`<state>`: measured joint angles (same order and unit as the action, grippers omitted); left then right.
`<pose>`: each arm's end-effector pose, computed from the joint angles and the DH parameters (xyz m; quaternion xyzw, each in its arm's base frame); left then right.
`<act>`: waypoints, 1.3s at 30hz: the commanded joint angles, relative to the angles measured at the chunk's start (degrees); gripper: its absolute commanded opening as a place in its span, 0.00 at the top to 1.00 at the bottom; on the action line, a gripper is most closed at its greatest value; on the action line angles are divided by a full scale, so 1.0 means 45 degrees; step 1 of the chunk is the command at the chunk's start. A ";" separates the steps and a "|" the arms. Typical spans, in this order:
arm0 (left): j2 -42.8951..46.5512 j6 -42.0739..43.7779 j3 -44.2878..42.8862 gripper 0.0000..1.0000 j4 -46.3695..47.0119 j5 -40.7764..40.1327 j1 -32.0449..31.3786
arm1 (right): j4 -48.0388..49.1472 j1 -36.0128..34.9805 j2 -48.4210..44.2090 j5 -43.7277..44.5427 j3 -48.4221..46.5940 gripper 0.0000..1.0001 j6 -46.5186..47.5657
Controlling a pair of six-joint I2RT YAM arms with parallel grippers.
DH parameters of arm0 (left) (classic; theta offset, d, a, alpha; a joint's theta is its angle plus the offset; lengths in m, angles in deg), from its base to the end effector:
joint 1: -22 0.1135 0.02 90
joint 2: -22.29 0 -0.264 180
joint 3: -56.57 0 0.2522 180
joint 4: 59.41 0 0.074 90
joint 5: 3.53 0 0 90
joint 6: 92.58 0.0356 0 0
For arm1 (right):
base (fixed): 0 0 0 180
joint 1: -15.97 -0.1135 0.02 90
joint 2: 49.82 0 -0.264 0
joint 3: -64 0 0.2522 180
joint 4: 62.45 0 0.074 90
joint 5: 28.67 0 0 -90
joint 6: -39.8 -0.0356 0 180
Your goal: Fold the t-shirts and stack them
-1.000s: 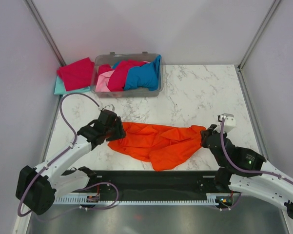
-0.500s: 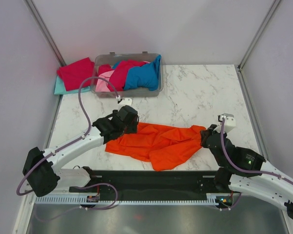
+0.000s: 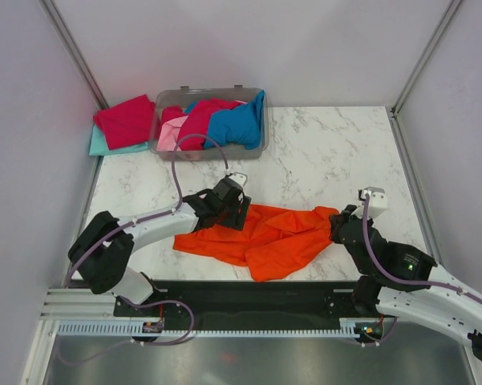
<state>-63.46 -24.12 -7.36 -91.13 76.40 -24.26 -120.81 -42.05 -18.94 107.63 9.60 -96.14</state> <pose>0.2115 -0.2120 0.1953 0.1757 0.9301 -0.1046 0.3051 0.0778 0.0759 0.2933 0.0953 0.8296 0.1207 0.5367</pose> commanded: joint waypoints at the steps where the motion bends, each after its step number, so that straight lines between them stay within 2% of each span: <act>1: -0.0357 0.1075 -0.0314 0.25 0.1022 0.0089 -0.0032 | 0.0262 -0.0037 0.0033 0.0101 0.0028 1.00 -0.0222; 6: -0.0495 0.1232 -0.0433 0.26 0.0983 -0.0282 -0.0052 | 0.0282 -0.0056 0.0073 0.0159 0.0028 1.00 -0.0203; 8: -0.0222 0.1426 -0.0452 0.27 0.0885 -0.1194 -0.0381 | 0.0243 -0.0056 0.0073 0.0120 0.0047 1.00 -0.0203; 12: 0.0540 0.1719 -0.0374 0.25 0.0865 -0.1805 -0.0618 | 0.0282 -0.0037 0.0092 0.0179 0.0086 1.00 -0.0203; 17: 0.0425 0.1974 -0.0510 0.26 0.0631 -0.3092 -0.1377 | 0.0282 -0.0037 0.0170 0.0082 0.0047 1.00 -0.0164; 22: -0.0647 0.1994 -0.0996 0.20 0.0495 -0.2998 -0.1284 | 0.0282 -0.0056 0.0132 0.0140 0.0047 1.00 -0.0144; 26: -0.2443 0.1721 -0.1895 0.21 -0.0226 -0.2276 -0.0756 | 0.0302 -0.0056 0.0151 0.0082 0.0028 1.00 -0.0125; 29: -0.2720 0.1778 -0.2248 0.22 -0.0268 -0.1965 -0.0405 | 0.0301 -0.0056 0.0151 0.0023 0.0047 1.00 -0.0144; 31: -0.2720 0.1876 -0.2366 0.27 -0.0229 -0.1749 -0.0151 | 0.0282 -0.0037 0.0151 0.0042 0.0047 1.00 -0.0144; 34: -0.2468 0.1896 -0.2367 0.63 -0.0248 -0.1826 -0.0052 | 0.0302 -0.0037 0.0209 0.0101 0.0028 1.00 -0.0125; 35: -0.2312 0.1838 -0.2366 0.87 -0.0248 -0.1826 -0.0052 | 0.0321 -0.0037 0.0190 0.0101 0.0028 1.00 -0.0106; 36: -0.1866 0.1779 -0.2347 0.97 -0.0326 -0.1826 -0.0071 | 0.0302 -0.0037 0.0171 0.0082 0.0028 1.00 -0.0125; 39: -0.0889 0.1623 -0.2676 0.98 -0.0812 -0.1611 -0.0052 | 0.0282 -0.0037 0.0112 0.0023 -0.0031 1.00 -0.0106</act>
<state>-73.96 -16.54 -15.97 -93.57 68.49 -24.48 -120.73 -42.05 -18.33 107.61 9.62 -96.46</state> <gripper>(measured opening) 0.032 0.013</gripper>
